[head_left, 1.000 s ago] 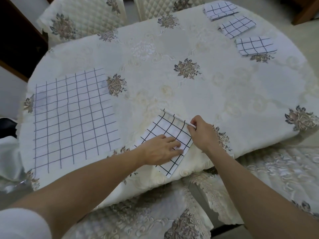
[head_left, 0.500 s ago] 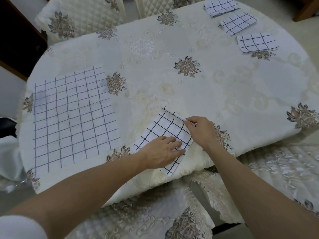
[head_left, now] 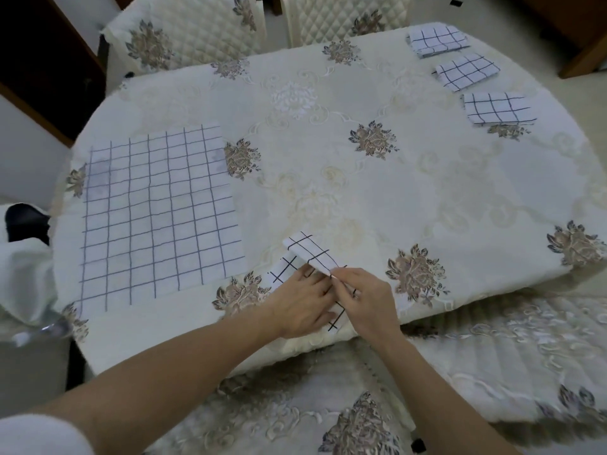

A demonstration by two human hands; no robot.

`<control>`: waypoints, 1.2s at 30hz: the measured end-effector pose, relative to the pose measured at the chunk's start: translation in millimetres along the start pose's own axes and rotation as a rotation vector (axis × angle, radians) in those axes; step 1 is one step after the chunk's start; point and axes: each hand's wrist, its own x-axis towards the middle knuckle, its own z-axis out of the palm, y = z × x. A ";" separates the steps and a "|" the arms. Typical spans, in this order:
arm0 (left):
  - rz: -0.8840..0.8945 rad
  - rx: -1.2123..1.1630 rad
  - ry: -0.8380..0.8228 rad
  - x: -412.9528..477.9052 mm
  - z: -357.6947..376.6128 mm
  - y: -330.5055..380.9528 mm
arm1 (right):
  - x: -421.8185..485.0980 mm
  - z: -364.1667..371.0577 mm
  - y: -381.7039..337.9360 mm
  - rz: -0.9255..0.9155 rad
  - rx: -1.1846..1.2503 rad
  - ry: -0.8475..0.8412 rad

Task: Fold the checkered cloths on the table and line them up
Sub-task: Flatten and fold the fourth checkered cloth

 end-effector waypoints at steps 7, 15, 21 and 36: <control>-0.165 0.005 -0.115 -98.8 -7.5 -15.1 | -7.8 19.4 -2.1 -0.034 -0.049 -0.017; -0.283 0.007 -0.189 -115.4 0.0 -6.0 | -21.7 35.0 -6.3 -0.020 -0.161 -0.106; -0.358 -0.008 -0.141 -112.9 1.6 -0.3 | -25.3 40.1 -8.9 -0.017 -0.192 -0.149; -0.359 -0.030 -0.204 -115.9 10.9 4.6 | -40.4 47.4 -4.1 -0.060 -0.247 -0.160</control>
